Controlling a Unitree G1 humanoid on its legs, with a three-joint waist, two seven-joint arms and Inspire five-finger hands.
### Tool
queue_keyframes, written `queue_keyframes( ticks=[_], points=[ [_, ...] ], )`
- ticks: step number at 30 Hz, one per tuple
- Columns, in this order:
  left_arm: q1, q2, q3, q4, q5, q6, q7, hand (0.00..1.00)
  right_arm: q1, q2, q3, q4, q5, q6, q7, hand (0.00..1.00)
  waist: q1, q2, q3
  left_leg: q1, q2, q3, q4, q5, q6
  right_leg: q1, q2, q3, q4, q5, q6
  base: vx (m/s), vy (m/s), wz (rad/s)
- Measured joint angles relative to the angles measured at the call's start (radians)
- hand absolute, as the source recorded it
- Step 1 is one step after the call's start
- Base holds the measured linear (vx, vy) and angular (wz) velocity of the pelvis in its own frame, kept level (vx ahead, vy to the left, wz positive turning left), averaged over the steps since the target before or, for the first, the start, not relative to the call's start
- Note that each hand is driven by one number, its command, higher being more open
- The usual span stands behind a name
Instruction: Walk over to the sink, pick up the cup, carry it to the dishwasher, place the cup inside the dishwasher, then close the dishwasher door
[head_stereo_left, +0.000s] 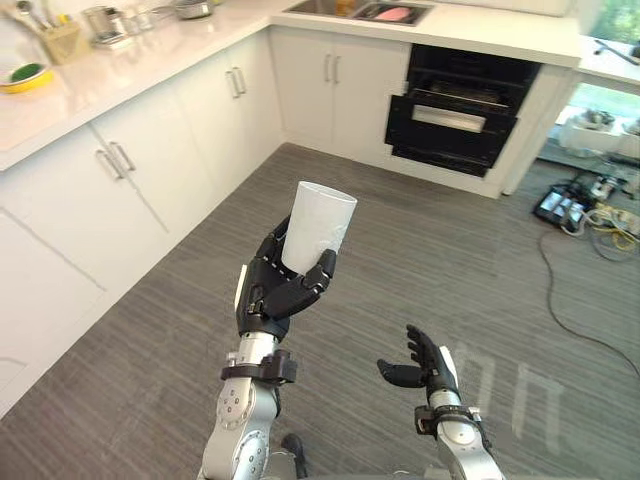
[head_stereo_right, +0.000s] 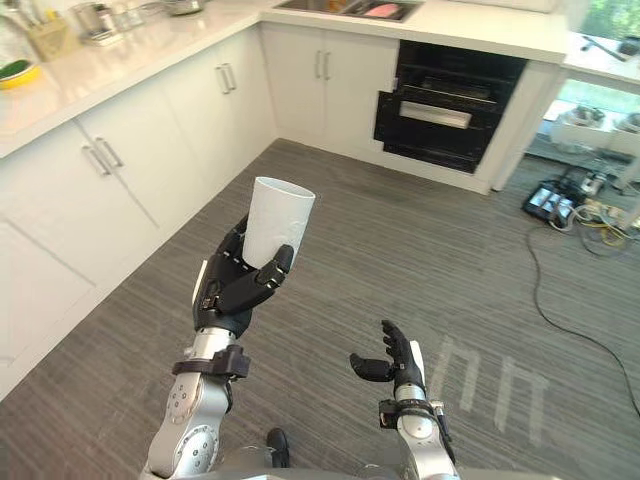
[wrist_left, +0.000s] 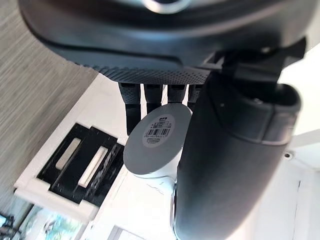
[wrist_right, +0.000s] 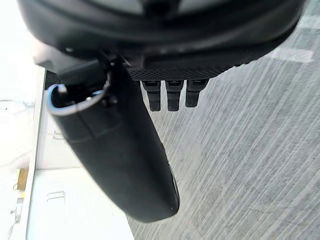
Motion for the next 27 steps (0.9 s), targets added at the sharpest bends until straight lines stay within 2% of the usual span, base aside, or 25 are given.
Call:
queue_keyframes(
  ticks=[2,4,5,6,7,8,9,11,14,16,17,18,19,20,21,22,23,24,26,27],
  points=[
    [0.003,0.002,0.002,-0.005,0.0,-0.001,0.0,0.3,-0.009,0.007,-0.001,-0.009,0.0,0.0,0.0,0.9,0.001,-0.004,0.003,-0.012,-0.011,-0.001,0.051,-0.043,0.009,-0.001,-0.022,-0.002,0.022,-0.025,0.016,0.16,0.166,0.06],
    [0.014,0.003,-0.01,-0.009,0.0,-0.001,-0.002,0.3,-0.016,0.011,-0.001,-0.011,-0.003,0.0,0.0,0.9,-0.001,-0.025,0.0,0.0,-0.056,0.007,0.109,-0.129,0.028,-0.002,-0.09,0.003,0.135,-0.08,0.063,0.27,0.221,0.08],
    [0.016,-0.001,-0.012,-0.009,0.0,0.0,-0.002,0.3,-0.02,0.009,-0.001,-0.012,-0.004,0.001,0.002,0.9,-0.005,-0.025,-0.002,0.003,-0.068,0.007,0.117,-0.139,0.044,-0.028,-0.115,0.008,0.208,-0.085,0.061,0.39,0.236,0.22],
    [0.017,-0.003,-0.019,-0.012,0.0,0.001,-0.002,0.3,-0.022,0.01,-0.006,-0.014,-0.004,0.003,0.003,0.9,-0.018,-0.028,-0.002,0.023,-0.097,-0.004,0.116,-0.157,0.053,-0.115,-0.161,0.051,0.423,-0.056,0.037,0.36,0.187,0.3],
    [0.016,0.0,-0.022,-0.013,0.0,0.001,-0.002,0.3,-0.022,0.014,-0.009,-0.012,-0.004,0.007,0.004,0.9,-0.024,-0.031,0.002,0.036,-0.105,-0.015,0.114,-0.165,0.056,-0.151,-0.168,0.085,0.508,-0.024,0.02,0.37,0.188,0.49],
    [0.016,0.008,-0.026,-0.014,0.001,0.002,-0.002,0.3,-0.018,0.021,-0.013,-0.01,-0.004,0.015,0.007,0.9,-0.038,-0.034,0.006,0.061,-0.109,-0.039,0.109,-0.177,0.062,-0.191,-0.158,0.147,0.602,-0.008,0.014,0.4,0.127,0.67],
    [0.016,0.011,-0.031,-0.014,0.001,0.002,-0.002,0.3,-0.011,0.025,-0.016,-0.01,-0.004,0.017,0.012,0.9,-0.056,-0.032,0.007,0.091,-0.107,-0.075,0.095,-0.19,0.065,-0.231,-0.118,0.205,0.652,-0.035,0.008,0.49,0.108,0.8],
    [0.009,0.014,-0.027,-0.013,0.001,0.002,0.0,0.3,-0.012,0.03,-0.02,-0.013,-0.007,0.017,0.014,0.9,-0.062,-0.031,0.011,0.152,-0.104,-0.106,0.042,-0.194,0.058,-0.297,-0.074,0.222,0.631,-0.059,-0.005,0.43,0.043,0.53],
    [-0.018,0.031,-0.042,-0.013,0.001,0.001,0.0,0.3,-0.011,0.027,-0.023,-0.039,-0.012,0.017,0.015,0.9,-0.068,-0.007,0.027,0.26,-0.077,-0.148,-0.042,-0.207,0.034,-0.416,-0.005,0.215,0.483,-0.062,-0.005,0.46,-0.047,0.39],
    [-0.046,0.034,-0.066,-0.012,0.001,-0.005,-0.001,0.3,-0.01,0.024,-0.023,-0.056,-0.012,0.017,0.017,0.9,-0.074,-0.002,0.029,0.297,-0.058,-0.173,-0.068,-0.228,-0.003,-0.474,0.025,0.221,0.282,0.016,0.0,0.52,-0.124,0.55],
    [-0.058,0.035,-0.081,-0.003,0.002,-0.011,-0.002,0.3,-0.007,0.022,-0.023,-0.062,-0.013,0.017,0.018,0.9,-0.078,-0.008,0.027,0.323,-0.053,-0.189,-0.07,-0.249,-0.038,-0.479,0.036,0.227,0.181,0.18,-0.01,0.46,-0.141,0.61],
    [-0.057,0.03,-0.091,0.014,0.002,-0.011,-0.003,0.3,-0.002,0.006,-0.024,-0.067,-0.013,0.018,0.018,0.9,-0.081,0.018,0.025,0.354,-0.031,-0.211,-0.069,-0.264,-0.065,-0.454,0.05,0.217,0.196,0.255,-0.027,0.59,-0.164,0.49],
    [-0.055,0.022,-0.094,0.021,0.002,-0.009,-0.003,0.3,-0.002,0.0,-0.026,-0.07,-0.013,0.019,0.019,0.9,-0.079,0.036,0.021,0.355,-0.007,-0.217,-0.055,-0.262,-0.071,-0.444,0.065,0.208,0.205,0.238,-0.036,0.58,-0.175,0.29],
    [-0.064,0.013,-0.098,0.042,0.002,-0.007,-0.005,0.3,0.003,-0.006,-0.028,-0.09,-0.013,0.021,0.02,0.9,-0.077,0.049,0.026,0.345,0.021,-0.224,0.034,-0.234,-0.115,-0.399,0.086,0.183,0.207,0.192,-0.054,0.66,-0.224,0.16],
    [-0.064,0.003,-0.095,0.047,0.001,0.005,-0.005,0.3,0.024,-0.006,-0.027,-0.121,-0.013,0.028,0.021,0.9,-0.077,0.052,0.035,0.321,0.045,-0.226,0.154,-0.202,-0.132,-0.344,0.1,0.166,0.193,0.175,-0.067,0.54,-0.225,0.21],
    [-0.058,-0.001,-0.093,0.048,0.001,0.008,-0.005,0.3,0.049,-0.006,-0.026,-0.156,-0.013,0.029,0.02,0.9,-0.074,0.051,0.038,0.29,0.063,-0.226,0.269,-0.164,-0.134,-0.302,0.109,0.16,0.176,0.163,-0.072,0.43,-0.19,0.16],
    [-0.047,-0.006,-0.093,0.045,0.001,0.008,-0.013,0.3,0.094,-0.002,-0.019,-0.217,-0.013,0.029,0.019,0.9,-0.064,0.05,0.04,0.233,0.089,-0.225,0.445,-0.069,-0.129,-0.23,0.122,0.16,0.141,0.148,-0.082,0.5,-0.192,0.0],
    [-0.015,-0.012,-0.093,0.021,0.001,0.005,-0.029,0.3,0.129,-0.002,-0.014,-0.295,-0.013,0.026,0.017,0.9,-0.055,0.048,0.042,0.147,0.137,-0.204,0.67,-0.049,-0.125,-0.125,0.143,0.166,0.077,0.132,-0.089,0.48,-0.168,-0.07],
    [0.002,-0.013,-0.097,-0.014,0.0,0.005,-0.041,0.3,0.136,0.001,-0.014,-0.344,-0.013,0.012,0.007,0.9,-0.036,0.04,0.045,0.053,0.167,-0.169,0.764,-0.107,-0.109,-0.055,0.155,0.179,0.022,0.126,-0.095,0.36,-0.108,-0.23],
    [0.009,-0.014,-0.097,-0.038,0.0,0.004,-0.054,0.3,0.132,-0.001,-0.015,-0.368,-0.012,0.004,0.001,0.9,-0.016,0.039,0.044,-0.012,0.175,-0.137,0.749,-0.146,-0.094,-0.024,0.157,0.2,-0.01,0.121,-0.096,0.36,-0.038,-0.4]
  ],
)
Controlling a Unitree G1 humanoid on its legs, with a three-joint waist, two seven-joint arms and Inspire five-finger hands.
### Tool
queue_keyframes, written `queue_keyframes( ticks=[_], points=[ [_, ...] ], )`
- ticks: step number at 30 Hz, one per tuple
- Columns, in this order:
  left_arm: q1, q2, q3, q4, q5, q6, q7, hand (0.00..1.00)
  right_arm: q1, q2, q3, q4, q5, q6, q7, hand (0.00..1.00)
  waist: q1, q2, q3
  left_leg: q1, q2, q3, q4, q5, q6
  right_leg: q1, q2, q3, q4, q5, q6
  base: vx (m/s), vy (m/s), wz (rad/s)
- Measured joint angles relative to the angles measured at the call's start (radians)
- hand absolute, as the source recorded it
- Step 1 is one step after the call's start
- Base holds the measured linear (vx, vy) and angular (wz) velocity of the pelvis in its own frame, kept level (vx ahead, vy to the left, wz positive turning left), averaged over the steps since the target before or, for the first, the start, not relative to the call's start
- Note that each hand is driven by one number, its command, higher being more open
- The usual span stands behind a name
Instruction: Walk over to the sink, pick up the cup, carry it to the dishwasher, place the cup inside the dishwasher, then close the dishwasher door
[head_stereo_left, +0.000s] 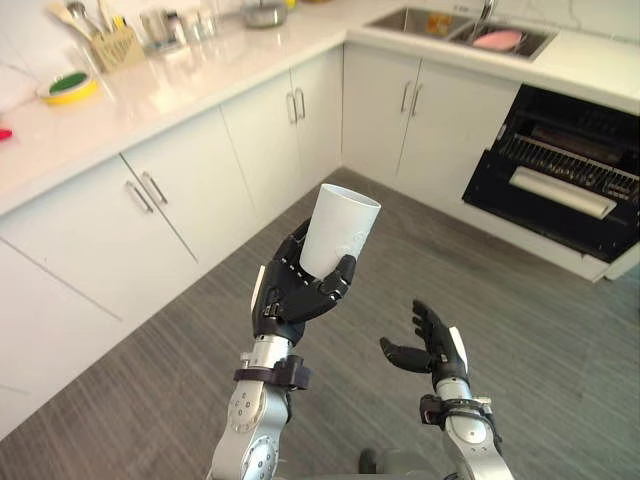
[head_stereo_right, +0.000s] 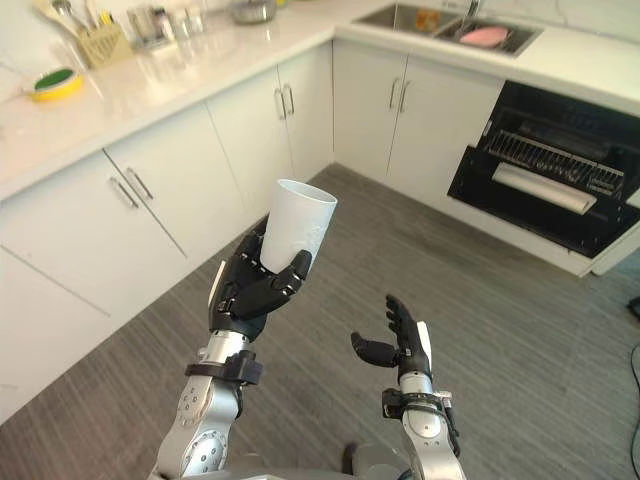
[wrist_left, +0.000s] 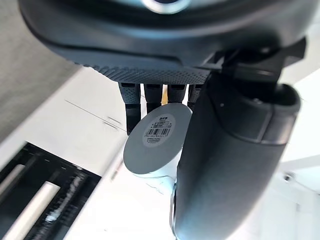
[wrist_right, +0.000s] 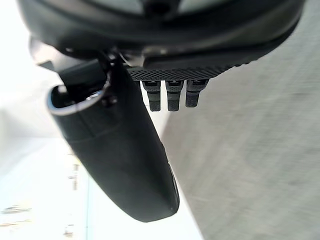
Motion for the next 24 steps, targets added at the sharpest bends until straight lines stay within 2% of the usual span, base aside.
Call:
queue_keyframes(
  ticks=[2,4,5,6,7,8,9,10,11,12,13,14,15,16,19,21,22,23,24],
  points=[
    [0.001,-0.003,0.004,-0.007,0.0,-0.007,-0.013,0.3,-0.022,0.001,0.0,0.011,0.0,-0.004,-0.001,0.9,0.019,0.0,0.0,-0.073,-0.013,0.024,-0.117,-0.041,0.027,0.045,0.0,0.026,-0.038,-0.012,0.0,0.35,0.029,-0.35],
    [0.013,-0.004,0.018,-0.004,0.0,-0.006,-0.014,0.3,-0.065,-0.001,0.003,0.079,0.0,-0.004,0.002,0.9,0.034,-0.003,0.002,-0.094,-0.08,0.004,-0.429,-0.032,0.021,0.091,-0.013,0.066,-0.063,-0.031,0.021,0.3,0.137,-0.42],
    [0.017,-0.004,0.024,-0.004,0.0,-0.006,-0.014,0.3,-0.077,-0.001,0.003,0.1,0.0,-0.004,0.002,0.9,0.034,-0.003,0.002,-0.097,-0.1,-0.01,-0.5,-0.021,0.016,0.098,-0.019,0.075,-0.064,-0.038,0.028,0.32,0.198,-0.49],
    [0.021,-0.003,0.038,-0.003,0.0,-0.005,-0.013,0.3,-0.099,-0.001,0.003,0.145,0.0,-0.003,0.001,0.9,0.036,-0.005,0.004,-0.101,-0.138,-0.033,-0.628,0.049,0.017,0.117,-0.035,0.098,-0.068,-0.055,0.045,0.37,0.239,-0.6],
    [0.025,-0.001,0.054,-0.003,0.0,-0.004,-0.01,0.3,-0.108,-0.002,0.002,0.177,0.001,0.001,0.0,0.9,0.046,-0.011,0.002,-0.075,-0.169,-0.033,-0.694,0.167,0.028,0.128,-0.053,0.133,-0.069,-0.073,0.07,0.39,0.268,-0.65],
    [0.024,-0.001,0.06,-0.004,0.0,-0.004,-0.009,0.3,-0.108,-0.003,0.002,0.182,0.001,0.002,0.0,0.9,0.052,-0.011,0.002,-0.062,-0.177,-0.033,-0.706,0.224,0.052,0.134,-0.061,0.148,-0.072,-0.083,0.081,0.42,0.299,-0.56],
    [0.014,0.0,0.079,-0.004,0.0,-0.004,-0.006,0.3,-0.119,0.003,0.004,0.199,0.0,0.004,-0.001,0.9,0.046,-0.028,0.006,-0.067,-0.196,-0.011,-0.657,0.187,0.094,0.139,-0.093,0.162,-0.067,-0.101,0.101,0.41,0.289,-0.35],
    [0.01,-0.001,0.093,-0.004,0.0,-0.003,-0.003,0.3,-0.12,0.003,0.006,0.201,0.0,0.005,0.001,0.9,0.045,-0.04,0.01,-0.08,-0.202,0.006,-0.602,0.127,0.108,0.138,-0.111,0.175,-0.049,-0.114,0.117,0.48,0.338,-0.3],
    [0.012,0.003,0.095,-0.004,0.0,-0.003,0.003,0.3,-0.12,0.003,0.008,0.206,0.0,0.005,0.001,0.9,0.047,-0.047,0.009,-0.079,-0.205,0.017,-0.585,0.101,0.112,0.13,-0.119,0.186,-0.024,-0.122,0.126,0.44,0.319,-0.36],
    [0.016,0.018,0.092,-0.003,0.0,-0.001,0.013,0.3,-0.121,0.006,0.009,0.219,0.0,0.005,0.001,0.9,0.047,-0.058,0.006,-0.056,-0.218,0.036,-0.571,0.05,0.122,0.081,-0.136,0.192,0.116,-0.144,0.162,0.36,0.27,-0.28],
    [0.018,0.027,0.091,-0.003,0.001,-0.001,0.014,0.3,-0.123,0.009,0.009,0.226,-0.001,0.005,0.002,0.9,0.044,-0.065,0.004,-0.04,-0.227,0.044,-0.573,0.035,0.128,0.05,-0.144,0.192,0.199,-0.148,0.186,0.37,0.26,-0.21],
    [0.017,0.048,0.091,-0.003,0.003,-0.001,0.015,0.3,-0.135,0.017,0.01,0.249,-0.001,0.005,0.003,0.9,0.03,-0.081,0.003,0.004,-0.255,0.05,-0.588,0.011,0.141,-0.028,-0.174,0.191,0.402,-0.127,0.268,0.32,0.193,0.02],
    [0.017,0.059,0.091,-0.003,0.003,0.0,0.016,0.3,-0.139,0.023,0.011,0.258,-0.001,0.006,0.004,0.9,0.022,-0.087,0.003,0.033,-0.265,0.05,-0.6,0.002,0.149,-0.061,-0.189,0.194,0.499,-0.121,0.285,0.4,0.198,0.16],
    [0.02,0.068,0.088,-0.003,0.013,0.001,0.017,0.3,-0.142,0.027,0.017,0.271,-0.002,0.008,0.008,0.9,0.008,-0.088,0.001,0.086,-0.275,0.047,-0.621,-0.012,0.158,-0.116,-0.192,0.191,0.628,-0.127,0.273,0.39,0.137,0.18],
    [0.016,0.067,0.083,-0.004,0.027,-0.003,0.024,0.3,-0.153,0.049,0.026,0.274,-0.018,0.008,0.021,0.9,0.009,-0.088,0.001,0.193,-0.267,0.042,-0.71,-0.022,0.151,-0.244,-0.178,0.132,0.702,-0.164,0.193,0.4,0.067,0.01],
    [0.016,0.068,0.071,-0.004,0.029,-0.003,0.027,0.3,-0.153,0.061,0.027,0.262,-0.025,0.008,0.031,0.9,0.003,-0.086,0.001,0.268,-0.246,0.041,-0.762,-0.042,0.128,-0.346,-0.165,0.058,0.611,-0.189,0.141,0.36,-0.041,-0.06],
    [0.016,0.069,0.066,-0.004,0.029,-0.003,0.027,0.3,-0.153,0.06,0.027,0.262,-0.026,0.008,0.032,0.9,0.002,-0.086,0.001,0.288,-0.241,0.041,-0.776,-0.046,0.12,-0.364,-0.162,0.039,0.554,-0.188,0.137,0.38,-0.079,0.05],
    [0.013,0.071,0.054,-0.004,0.029,-0.003,0.027,0.3,-0.153,0.054,0.026,0.262,-0.027,0.008,0.032,0.9,-0.006,-0.082,0.002,0.316,-0.23,0.034,-0.796,-0.059,0.103,-0.388,-0.15,0.013,0.406,-0.158,0.108,0.4,-0.099,0.14],
    [0.009,0.072,0.047,-0.003,0.029,-0.004,0.026,0.3,-0.153,0.049,0.026,0.261,-0.027,0.008,0.032,0.9,-0.011,-0.089,-0.002,0.331,-0.228,0.029,-0.805,-0.071,0.087,-0.395,-0.14,0.003,0.278,-0.103,0.093,0.52,-0.143,0.38]
  ],
)
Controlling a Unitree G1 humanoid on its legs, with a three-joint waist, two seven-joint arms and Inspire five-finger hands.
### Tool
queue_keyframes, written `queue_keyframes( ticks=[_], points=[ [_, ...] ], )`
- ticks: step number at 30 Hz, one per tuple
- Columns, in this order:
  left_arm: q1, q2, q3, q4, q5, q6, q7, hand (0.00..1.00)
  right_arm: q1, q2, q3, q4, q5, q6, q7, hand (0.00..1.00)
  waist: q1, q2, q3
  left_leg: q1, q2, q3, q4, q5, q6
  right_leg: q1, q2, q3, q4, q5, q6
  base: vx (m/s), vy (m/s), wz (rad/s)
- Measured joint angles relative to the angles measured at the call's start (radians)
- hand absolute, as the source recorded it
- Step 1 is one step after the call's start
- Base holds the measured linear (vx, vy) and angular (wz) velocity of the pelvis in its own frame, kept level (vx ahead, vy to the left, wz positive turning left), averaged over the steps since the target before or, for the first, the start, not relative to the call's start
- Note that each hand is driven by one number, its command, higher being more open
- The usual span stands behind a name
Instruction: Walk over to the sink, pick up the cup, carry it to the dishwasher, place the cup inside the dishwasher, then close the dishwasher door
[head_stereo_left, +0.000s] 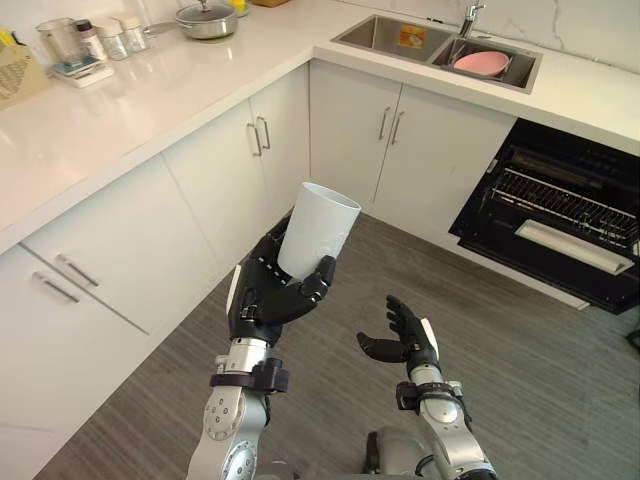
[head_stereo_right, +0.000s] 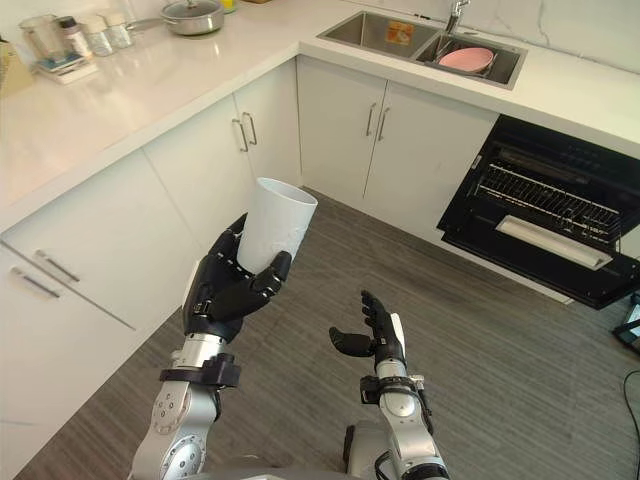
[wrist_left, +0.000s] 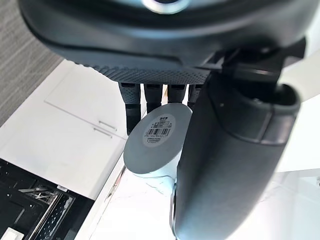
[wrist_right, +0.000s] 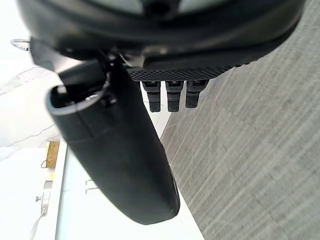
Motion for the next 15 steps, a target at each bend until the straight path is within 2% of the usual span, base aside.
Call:
queue_keyframes(
  ticks=[1,2,3,4,5,6,7,8,9,10,11,13,14,15],
  points=[
    [-0.001,0.0,-0.005,0.008,0.0,0.0,0.0,0.3,0.007,-0.008,-0.001,0.0,-0.001,0.001,-0.001,0.9,-0.016,-0.008,-0.006,0.024,-0.004,-0.02,0.001,-0.027,-0.027,0.014,0.004,-0.001,-0.088,0.175,-0.03,0.49,-0.14,0.42],
    [-0.003,-0.004,-0.01,0.026,0.0,-0.001,-0.002,0.3,0.013,-0.018,-0.001,0.002,-0.001,0.002,-0.002,0.9,-0.021,0.01,-0.01,0.043,0.004,-0.036,0.001,-0.039,-0.04,0.024,0.009,-0.003,-0.073,0.19,-0.036,0.54,-0.139,0.34],
    [-0.001,-0.022,-0.02,0.055,0.0,0.001,-0.002,0.3,0.02,-0.04,-0.003,0.001,-0.001,0.01,-0.004,0.9,-0.021,0.052,-0.028,0.045,0.048,-0.047,0.021,-0.046,-0.052,0.04,0.038,-0.026,-0.063,0.159,-0.05,0.54,-0.155,0.2],
    [-0.009,-0.033,-0.027,0.07,0.0,0.003,-0.001,0.3,0.026,-0.05,-0.003,-0.012,-0.001,0.014,-0.003,0.9,-0.024,0.067,-0.025,0.027,0.071,-0.059,0.101,-0.039,-0.066,0.066,0.053,-0.045,-0.058,0.131,-0.064,0.51,-0.153,0.14],
    [-0.015,-0.039,-0.029,0.078,0.0,0.007,-0.001,0.3,0.039,-0.05,-0.003,-0.029,-0.001,0.018,-0.004,0.9,-0.023,0.068,-0.024,0.008,0.085,-0.063,0.172,-0.026,-0.087,0.088,0.059,-0.055,-0.062,0.12,-0.072,0.48,-0.204,0.23],
    [-0.014,-0.053,-0.03,0.08,0.0,0.019,-0.001,0.3,0.08,-0.049,-0.003,-0.085,-0.001,0.026,-0.004,0.9,-0.021,0.071,-0.022,-0.051,0.122,-0.066,0.374,0.035,-0.124,0.154,0.075,-0.069,-0.081,0.102,-0.087,0.46,-0.193,0.13],
    [-0.008,-0.059,-0.032,0.076,0.0,0.02,-0.002,0.3,0.13,-0.047,0.002,-0.164,0.0,0.026,-0.007,0.9,-0.009,0.071,-0.018,-0.117,0.165,-0.063,0.58,0.103,-0.13,0.24,0.087,-0.067,-0.122,0.082,-0.093,0.45,-0.174,0.04],
    [-0.003,-0.06,-0.034,0.07,0.0,0.02,-0.004,0.3,0.147,-0.046,0.001,-0.2,0.0,0.025,-0.011,0.9,-0.005,0.072,-0.019,-0.144,0.185,-0.054,0.659,0.1,-0.127,0.277,0.095,-0.064,-0.141,0.076,-0.095,0.47,-0.131,-0.12],
    [0.012,-0.064,-0.04,0.038,0.0,0.02,-0.006,0.3,0.162,-0.037,-0.002,-0.268,0.001,0.023,-0.02,0.9,-0.003,0.071,-0.02,-0.203,0.215,-0.037,0.759,0.087,-0.109,0.337,0.104,-0.059,-0.182,0.062,-0.1,0.35,-0.077,-0.19],
    [0.023,-0.066,-0.043,0.006,0.001,0.02,-0.019,0.3,0.165,-0.033,-0.003,-0.323,0.007,0.009,-0.03,0.9,0.005,0.067,-0.018,-0.263,0.231,-0.025,0.779,0.061,-0.091,0.375,0.11,-0.044,-0.21,0.047,-0.095,0.38,-0.06,-0.23],
    [0.027,-0.066,-0.044,-0.006,0.001,0.019,-0.026,0.3,0.162,-0.031,-0.006,-0.34,0.01,0.001,-0.034,0.9,0.011,0.071,-0.022,-0.291,0.235,-0.023,0.767,0.044,-0.083,0.387,0.112,-0.036,-0.22,0.035,-0.107,0.26,0.013,-0.3],
    [0.03,-0.071,-0.041,-0.016,0.0,0.017,-0.036,0.3,0.143,-0.027,-0.01,-0.357,0.024,-0.016,-0.041,0.9,0.024,0.073,-0.028,-0.345,0.219,-0.015,0.651,0.007,-0.052,0.417,0.111,-0.008,-0.243,0.018,-0.099,0.25,0.075,-0.34],
    [0.035,-0.069,-0.038,-0.016,0.0,0.017,-0.036,0.3,0.124,-0.027,-0.01,-0.353,0.041,-0.016,-0.042,0.9,0.028,0.072,-0.028,-0.365,0.185,-0.031,0.522,0.002,-0.045,0.439,0.103,0.011,-0.255,0.009,-0.088,0.29,0.169,-0.41],
    [0.04,-0.069,-0.034,-0.016,0.001,0.017,-0.036,0.3,0.108,-0.027,-0.012,-0.348,0.05,-0.016,-0.043,0.9,0.031,0.071,-0.028,-0.384,0.133,-0.069,0.372,0.011,-0.052,0.449,0.088,0.031,-0.26,-0.003,-0.074,0.3,0.197,-0.43]
  ],
)
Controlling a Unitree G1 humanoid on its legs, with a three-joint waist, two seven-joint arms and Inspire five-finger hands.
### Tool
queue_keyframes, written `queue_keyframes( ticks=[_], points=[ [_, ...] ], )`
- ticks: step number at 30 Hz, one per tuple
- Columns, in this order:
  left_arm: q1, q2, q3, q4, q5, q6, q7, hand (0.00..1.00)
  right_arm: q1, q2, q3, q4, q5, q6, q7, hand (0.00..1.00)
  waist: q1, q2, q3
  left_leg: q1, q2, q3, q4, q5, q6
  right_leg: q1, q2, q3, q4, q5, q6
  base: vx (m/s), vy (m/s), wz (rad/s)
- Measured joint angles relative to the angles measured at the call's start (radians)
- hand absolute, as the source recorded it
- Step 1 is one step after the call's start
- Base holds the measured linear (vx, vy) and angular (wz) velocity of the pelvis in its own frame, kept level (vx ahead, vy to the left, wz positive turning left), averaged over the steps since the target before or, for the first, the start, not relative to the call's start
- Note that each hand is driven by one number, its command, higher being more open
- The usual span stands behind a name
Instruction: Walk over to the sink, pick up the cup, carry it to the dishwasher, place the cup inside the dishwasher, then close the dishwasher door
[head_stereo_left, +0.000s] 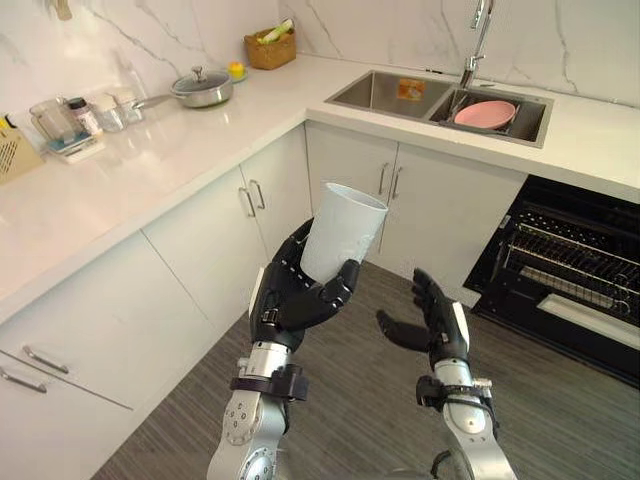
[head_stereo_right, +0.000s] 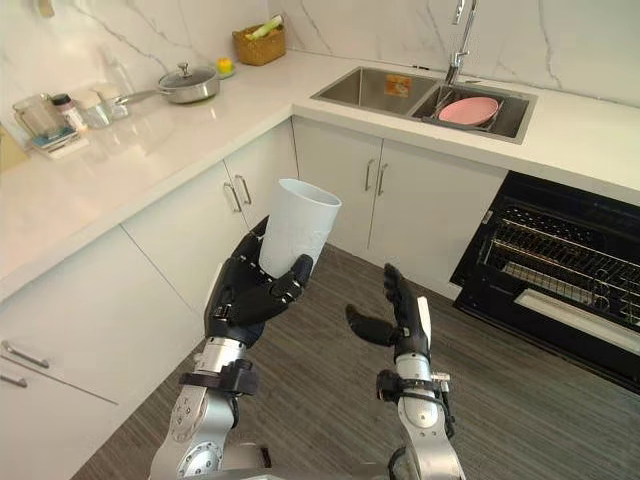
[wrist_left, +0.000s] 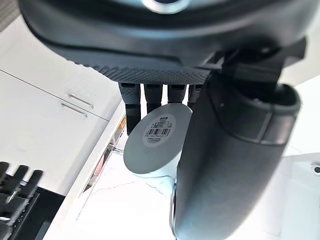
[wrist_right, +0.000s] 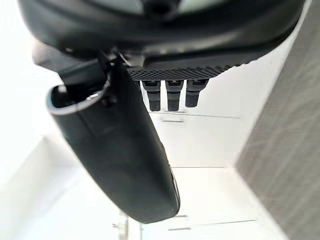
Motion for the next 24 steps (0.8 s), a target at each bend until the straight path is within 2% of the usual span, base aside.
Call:
queue_keyframes(
  ticks=[1,2,3,4,5,6,8,9,10,11,12,13,14,15,16,17,18,19,20,21,22,24],
  points=[
    [0.003,-0.001,0.003,0.0,0.0,0.0,0.0,0.3,-0.007,0.0,-0.002,0.003,0.003,-0.001,0.0,0.9,0.002,-0.001,0.001,-0.008,-0.025,-0.021,-0.075,0.017,-0.003,0.003,-0.009,0.012,0.0,-0.008,0.01,0.32,0.24,-0.52],
    [0.006,0.0,0.012,0.003,0.001,0.0,0.001,0.3,-0.022,0.001,-0.013,0.02,0.022,-0.003,-0.001,0.9,0.009,-0.004,0.002,-0.021,-0.073,-0.062,-0.19,0.1,-0.004,0.01,-0.032,0.041,0.002,-0.028,0.035,0.35,0.284,-0.77],
    [0.011,0.0,0.025,0.012,0.001,0.0,0.006,0.3,-0.026,0.0,-0.022,0.032,0.039,-0.003,-0.002,0.9,0.025,-0.007,-0.002,0.012,-0.11,-0.071,-0.248,0.224,0.005,0.018,-0.053,0.088,0.007,-0.045,0.063,0.38,0.307,-0.78],
    [0.009,0.007,0.033,0.015,0.001,0.001,0.009,0.3,-0.031,0.011,-0.023,0.042,0.04,-0.004,-0.003,0.9,0.023,-0.016,-0.004,0.025,-0.126,-0.049,-0.235,0.218,0.033,0.026,-0.072,0.105,0.01,-0.052,0.083,0.44,0.331,-0.55],
    [0.005,0.008,0.051,0.015,0.001,0.003,0.024,0.3,-0.034,0.018,-0.023,0.041,0.062,-0.005,-0.003,0.9,0.003,-0.026,-0.006,0.006,-0.138,-0.036,-0.184,0.172,0.065,0.028,-0.09,0.145,0.006,-0.052,0.087,0.46,0.365,-0.32],
    [0.005,0.013,0.063,0.015,0.001,0.003,0.033,0.3,-0.035,0.026,-0.022,0.041,0.079,-0.005,0.001,0.9,0.004,-0.037,-0.006,-0.004,-0.138,-0.016,-0.134,0.124,0.082,0.028,-0.098,0.178,0.01,-0.052,0.088,0.46,0.363,-0.34],
    [0.005,0.031,0.061,0.015,0.001,0.003,0.042,0.3,-0.036,0.04,-0.021,0.037,0.087,-0.005,0.004,0.9,0.012,-0.053,-0.007,0.017,-0.137,0.02,-0.123,0.074,0.088,0.011,-0.107,0.209,0.054,-0.051,0.097,0.33,0.256,-0.57],
    [0.005,0.044,0.058,0.016,0.003,0.004,0.043,0.3,-0.043,0.054,-0.019,0.034,0.106,-0.006,0.006,0.9,0.011,-0.064,-0.008,0.045,-0.141,0.048,-0.135,0.046,0.088,-0.036,-0.112,0.218,0.164,-0.052,0.133,0.39,0.263,-0.76],
    [0.005,0.058,0.054,0.016,0.009,0.004,0.043,0.3,-0.056,0.066,-0.017,0.033,0.115,-0.006,0.008,0.9,0.01,-0.073,-0.006,0.087,-0.144,0.081,-0.157,0.026,0.093,-0.105,-0.124,0.218,0.321,-0.032,0.2,0.36,0.238,-0.69],
    [0.006,0.067,0.051,0.016,0.01,0.004,0.043,0.3,-0.063,0.073,-0.016,0.033,0.117,-0.006,0.009,0.9,0.007,-0.076,-0.004,0.112,-0.148,0.092,-0.168,0.018,0.101,-0.14,-0.131,0.213,0.399,-0.01,0.234,0.4,0.213,-0.61],
    [0.006,0.084,0.038,0.016,0.011,0.004,0.045,0.3,-0.067,0.087,-0.01,0.019,0.121,-0.006,0.009,0.9,-0.006,-0.083,-0.001,0.184,-0.154,0.115,-0.203,0.001,0.113,-0.205,-0.151,0.192,0.57,0.01,0.219,0.29,0.117,-0.45],
    [0.009,0.084,0.031,0.016,0.011,0.004,0.046,0.3,-0.067,0.09,0.001,0.002,0.129,-0.006,0.01,0.9,-0.012,-0.082,-0.001,0.227,-0.151,0.125,-0.223,-0.008,0.113,-0.241,-0.151,0.169,0.634,-0.008,0.187,0.3,0.094,-0.4],
    [0.008,0.084,0.026,0.016,0.012,0.003,0.046,0.3,-0.067,0.09,0.01,-0.013,0.138,-0.008,0.012,0.9,-0.016,-0.082,0.0,0.251,-0.146,0.133,-0.239,-0.011,0.112,-0.265,-0.149,0.147,0.658,-0.02,0.168,0.24,0.028,-0.39],
    [0.002,0.083,0.014,0.013,0.012,0.002,0.046,0.3,-0.067,0.091,0.023,-0.05,0.146,-0.014,0.02,0.9,-0.019,-0.081,0.0,0.291,-0.132,0.147,-0.269,-0.018,0.103,-0.32,-0.14,0.099,0.663,-0.041,0.132,0.3,0.002,-0.41],
    [-0.004,0.083,0.003,0.012,0.013,0.001,0.046,0.3,-0.067,0.092,0.031,-0.088,0.147,-0.026,0.029,0.9,-0.021,-0.081,0.0,0.321,-0.114,0.162,-0.291,-0.024,0.091,-0.377,-0.129,0.045,0.624,-0.058,0.102,0.3,-0.019,-0.41],
    [-0.006,0.082,-0.002,0.012,0.013,0.001,0.046,0.3,-0.067,0.092,0.033,-0.106,0.15,-0.031,0.034,0.9,-0.023,-0.08,0.001,0.336,-0.105,0.172,-0.302,-0.027,0.085,-0.399,-0.125,0.018,0.584,-0.062,0.095,0.4,-0.074,-0.43],
    [-0.006,0.082,-0.006,0.013,0.013,0.001,0.046,0.3,-0.074,0.091,0.041,-0.125,0.157,-0.054,0.044,0.9,-0.026,-0.084,-0.002,0.367,-0.093,0.19,-0.319,-0.029,0.081,-0.437,-0.111,-0.041,0.43,-0.045,0.068,0.35,-0.088,-0.33],
    [-0.006,0.082,-0.005,0.014,0.013,0.001,0.046,0.3,-0.077,0.091,0.044,-0.127,0.159,-0.06,0.046,0.9,-0.029,-0.094,-0.008,0.375,-0.093,0.193,-0.322,-0.031,0.077,-0.442,-0.101,-0.06,0.348,-0.019,0.052,0.46,-0.131,-0.29],
    [-0.006,0.082,-0.003,0.014,0.013,0.0,0.046,0.3,-0.081,0.091,0.051,-0.13,0.167,-0.064,0.048,0.9,-0.038,-0.111,-0.019,0.389,-0.099,0.193,-0.324,-0.043,0.056,-0.436,-0.087,-0.071,0.217,0.07,0.03,0.34,-0.109,0.01],
    [-0.019,0.066,-0.004,0.041,0.013,-0.007,0.044,0.3,-0.082,0.08,0.05,-0.135,0.178,-0.068,0.048,0.9,-0.053,-0.096,-0.024,0.419,-0.085,0.172,-0.324,-0.085,0.011,-0.416,-0.067,-0.073,0.174,0.199,-0.001,0.43,-0.1,-0.08],
    [-0.025,0.04,-0.008,0.066,0.014,-0.006,0.046,0.3,-0.081,0.062,0.045,-0.134,0.187,-0.067,0.045,0.9,-0.048,-0.057,-0.031,0.431,-0.055,0.166,-0.326,-0.086,0.009,-0.401,-0.031,-0.074,0.172,0.184,-0.017,0.41,-0.079,-0.13],
    [-0.038,0.018,-0.007,0.076,0.015,-0.005,0.046,0.3,-0.077,0.053,0.036,-0.136,0.192,-0.067,0.042,0.9,-0.051,-0.037,-0.028,0.436,-0.04,0.136,-0.306,-0.062,0.008,-0.391,-0.012,-0.075,0.179,0.152,-0.025,0.41,-0.104,-0.19]
  ],
)
